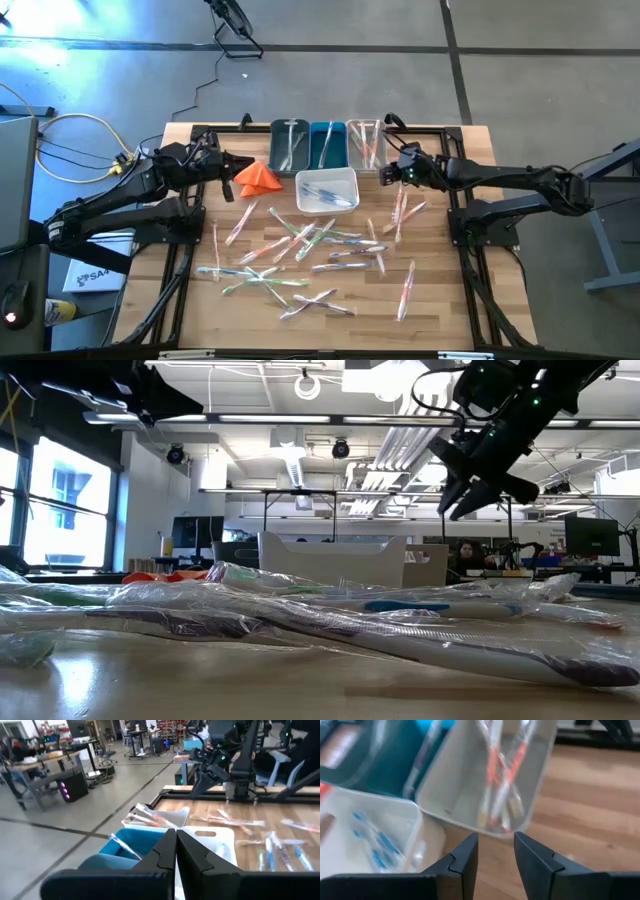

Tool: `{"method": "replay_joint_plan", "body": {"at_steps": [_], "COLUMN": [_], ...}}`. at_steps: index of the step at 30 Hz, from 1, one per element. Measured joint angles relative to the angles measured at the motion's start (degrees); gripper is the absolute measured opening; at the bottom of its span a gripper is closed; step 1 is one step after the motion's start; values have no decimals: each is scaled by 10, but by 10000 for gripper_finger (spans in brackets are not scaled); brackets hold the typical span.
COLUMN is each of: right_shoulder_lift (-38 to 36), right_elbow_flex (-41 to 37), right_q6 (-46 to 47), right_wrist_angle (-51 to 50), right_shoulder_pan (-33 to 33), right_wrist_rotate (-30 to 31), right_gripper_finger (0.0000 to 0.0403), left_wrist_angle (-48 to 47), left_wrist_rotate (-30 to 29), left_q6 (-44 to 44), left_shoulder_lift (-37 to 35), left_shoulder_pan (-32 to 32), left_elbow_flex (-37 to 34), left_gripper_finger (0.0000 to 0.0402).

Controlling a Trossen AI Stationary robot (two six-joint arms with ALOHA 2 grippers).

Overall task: Pick & Place Toothbrushes
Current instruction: Put the orange toothbrush into the gray bin

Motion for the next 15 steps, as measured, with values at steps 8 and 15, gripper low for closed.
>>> {"method": "replay_joint_plan", "body": {"at_steps": [8,15], "right_shoulder_lift": [0,23], "right_elbow_flex": [0,0], "right_q6": [-7,61], "right_wrist_angle": [67,69], "right_shoulder_pan": [-32,-74], "right_wrist_rotate": [-39,-153], "right_gripper_finger": [119,119], "left_wrist_angle": [4,4], "left_wrist_rotate": [0,0], "left_q6": [-17,-15], "left_shoulder_lift": [0,0], "left_shoulder_pan": [0,0], "left_elbow_flex": [0,0], "left_gripper_finger": [8,8]}}
